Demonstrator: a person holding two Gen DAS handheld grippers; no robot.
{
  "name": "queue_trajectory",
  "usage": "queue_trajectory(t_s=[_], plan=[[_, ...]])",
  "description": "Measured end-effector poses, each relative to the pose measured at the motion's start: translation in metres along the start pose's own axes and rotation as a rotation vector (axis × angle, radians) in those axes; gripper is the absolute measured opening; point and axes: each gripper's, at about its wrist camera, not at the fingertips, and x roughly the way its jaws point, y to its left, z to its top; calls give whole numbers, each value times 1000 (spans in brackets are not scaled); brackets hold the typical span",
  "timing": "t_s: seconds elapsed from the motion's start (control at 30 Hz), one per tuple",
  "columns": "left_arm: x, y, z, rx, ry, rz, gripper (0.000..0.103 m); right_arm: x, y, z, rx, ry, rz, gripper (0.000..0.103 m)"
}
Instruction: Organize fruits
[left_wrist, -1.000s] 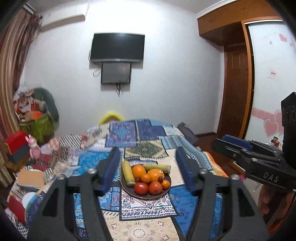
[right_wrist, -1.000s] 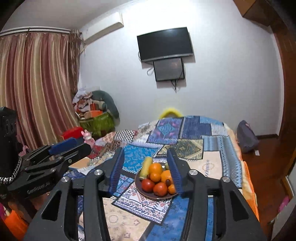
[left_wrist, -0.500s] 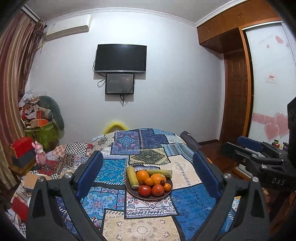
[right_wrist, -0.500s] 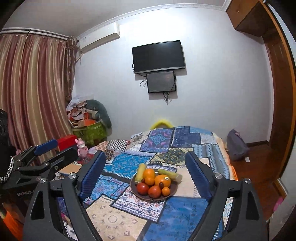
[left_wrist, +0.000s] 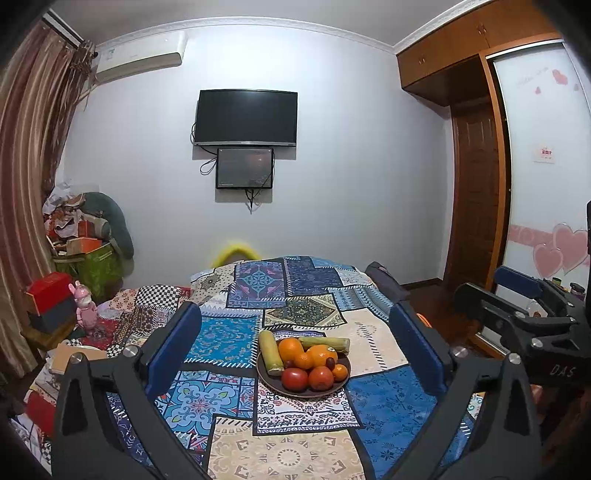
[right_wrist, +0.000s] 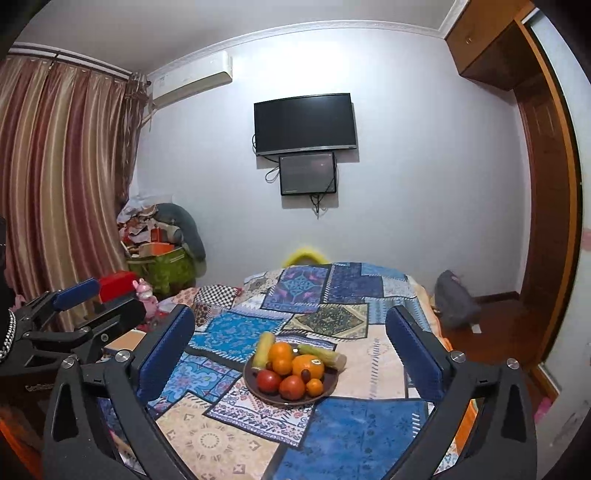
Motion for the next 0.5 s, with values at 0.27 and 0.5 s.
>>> queue_trajectory(t_s=[0.27,0.5], plan=[[0,-2,-1,-5,0,-3,103,-4,0,0,3,0,-5,103],[-1,-3,0,-9,-3,-5,103,-6,0,1,8,-4,-13,103]])
